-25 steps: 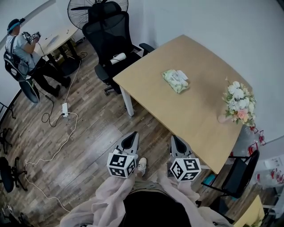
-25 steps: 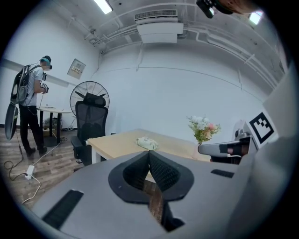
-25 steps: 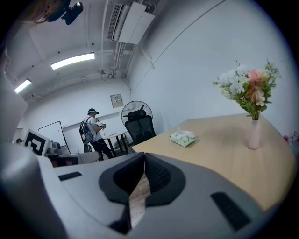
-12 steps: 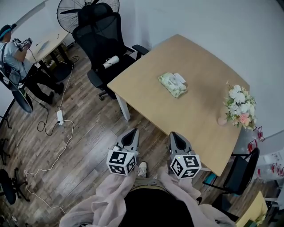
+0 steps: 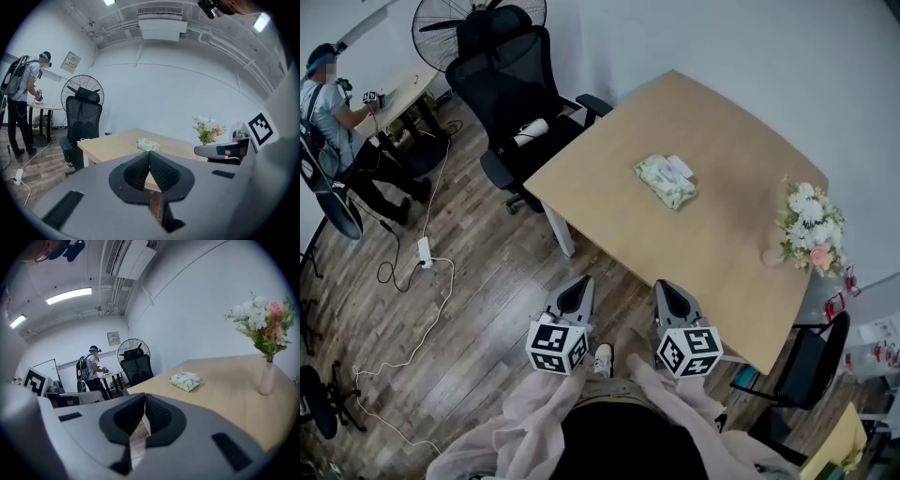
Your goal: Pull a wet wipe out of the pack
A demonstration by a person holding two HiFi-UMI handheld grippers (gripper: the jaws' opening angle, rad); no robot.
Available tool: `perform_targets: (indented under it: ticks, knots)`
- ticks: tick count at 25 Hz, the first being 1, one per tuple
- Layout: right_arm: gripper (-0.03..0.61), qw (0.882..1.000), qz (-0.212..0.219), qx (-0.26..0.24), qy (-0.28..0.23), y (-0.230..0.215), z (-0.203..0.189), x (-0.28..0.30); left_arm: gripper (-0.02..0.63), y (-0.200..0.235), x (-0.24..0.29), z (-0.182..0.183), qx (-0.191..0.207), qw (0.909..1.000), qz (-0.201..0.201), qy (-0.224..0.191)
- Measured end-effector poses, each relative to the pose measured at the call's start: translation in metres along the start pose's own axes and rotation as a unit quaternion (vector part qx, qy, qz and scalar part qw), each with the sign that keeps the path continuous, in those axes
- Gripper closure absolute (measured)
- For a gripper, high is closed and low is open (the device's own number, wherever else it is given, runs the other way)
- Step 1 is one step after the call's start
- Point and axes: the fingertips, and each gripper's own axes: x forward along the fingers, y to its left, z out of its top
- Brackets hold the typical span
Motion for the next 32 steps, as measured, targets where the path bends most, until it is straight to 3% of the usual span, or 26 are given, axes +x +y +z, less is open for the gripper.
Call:
perform_targets:
  ticks: [14,21,32]
  knots:
    - [0.566,1.0,-0.018,0.007,0.008,-0.023,0.007,0.023,0.603,0.011,0.026,0.001,-0.004,0.9999,-0.006,0.013]
    - [0.566,0.999,-0.043,-0.001,0.02,-0.047,0.018,0.047,0.603,0.021,0.058,0.009,-0.007,0.9998,-0.007,0.016]
    - [0.566,0.999,-0.041,-0.006,0.015,-0.077,0.046,0.091,0.603,0.033,0.115,0.03,0.008,0.9994,-0.023,0.023]
